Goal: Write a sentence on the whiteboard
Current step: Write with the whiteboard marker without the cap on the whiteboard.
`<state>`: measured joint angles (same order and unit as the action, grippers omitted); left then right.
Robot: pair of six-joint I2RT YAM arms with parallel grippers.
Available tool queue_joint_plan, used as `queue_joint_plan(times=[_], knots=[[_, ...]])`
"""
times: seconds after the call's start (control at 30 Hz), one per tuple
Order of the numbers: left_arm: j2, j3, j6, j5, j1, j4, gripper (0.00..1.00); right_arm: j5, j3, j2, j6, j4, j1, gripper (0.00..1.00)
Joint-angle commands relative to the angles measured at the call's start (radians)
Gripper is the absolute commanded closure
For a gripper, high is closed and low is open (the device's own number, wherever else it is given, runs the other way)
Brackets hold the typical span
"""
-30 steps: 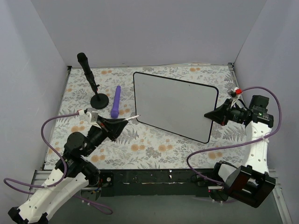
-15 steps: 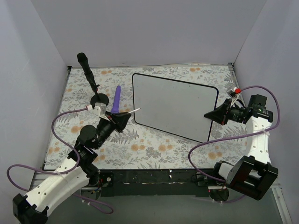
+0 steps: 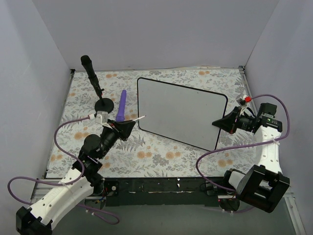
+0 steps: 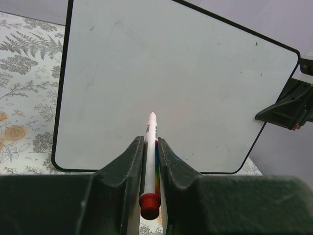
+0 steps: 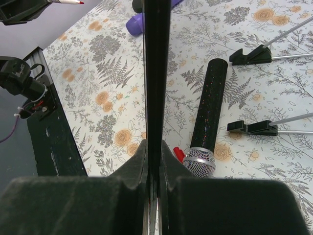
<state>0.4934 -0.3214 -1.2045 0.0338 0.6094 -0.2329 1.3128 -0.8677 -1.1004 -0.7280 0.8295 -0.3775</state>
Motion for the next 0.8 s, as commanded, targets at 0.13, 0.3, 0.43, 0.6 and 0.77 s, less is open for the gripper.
queue_joint_plan(times=[0.13,0.3,0.43,0.6,0.77], knots=[[0.027,-0.001,-0.020,-0.086,-0.016,-0.023,1.00,-0.003,-0.005,-0.022,-0.109,-0.010,0.003,0.99],[0.007,0.010,-0.040,-0.066,-0.019,-0.014,1.00,-0.006,0.015,-0.012,-0.120,-0.013,0.002,0.99],[0.022,0.022,-0.064,-0.074,-0.020,-0.031,1.00,-0.012,0.022,-0.010,-0.123,-0.017,0.003,0.99],[0.033,0.031,-0.095,-0.081,-0.031,-0.069,1.00,-0.018,0.030,-0.010,-0.128,-0.020,0.003,0.99],[0.014,0.019,-0.119,-0.077,-0.039,-0.100,1.00,-0.020,0.035,-0.010,-0.128,-0.021,0.002,0.99]])
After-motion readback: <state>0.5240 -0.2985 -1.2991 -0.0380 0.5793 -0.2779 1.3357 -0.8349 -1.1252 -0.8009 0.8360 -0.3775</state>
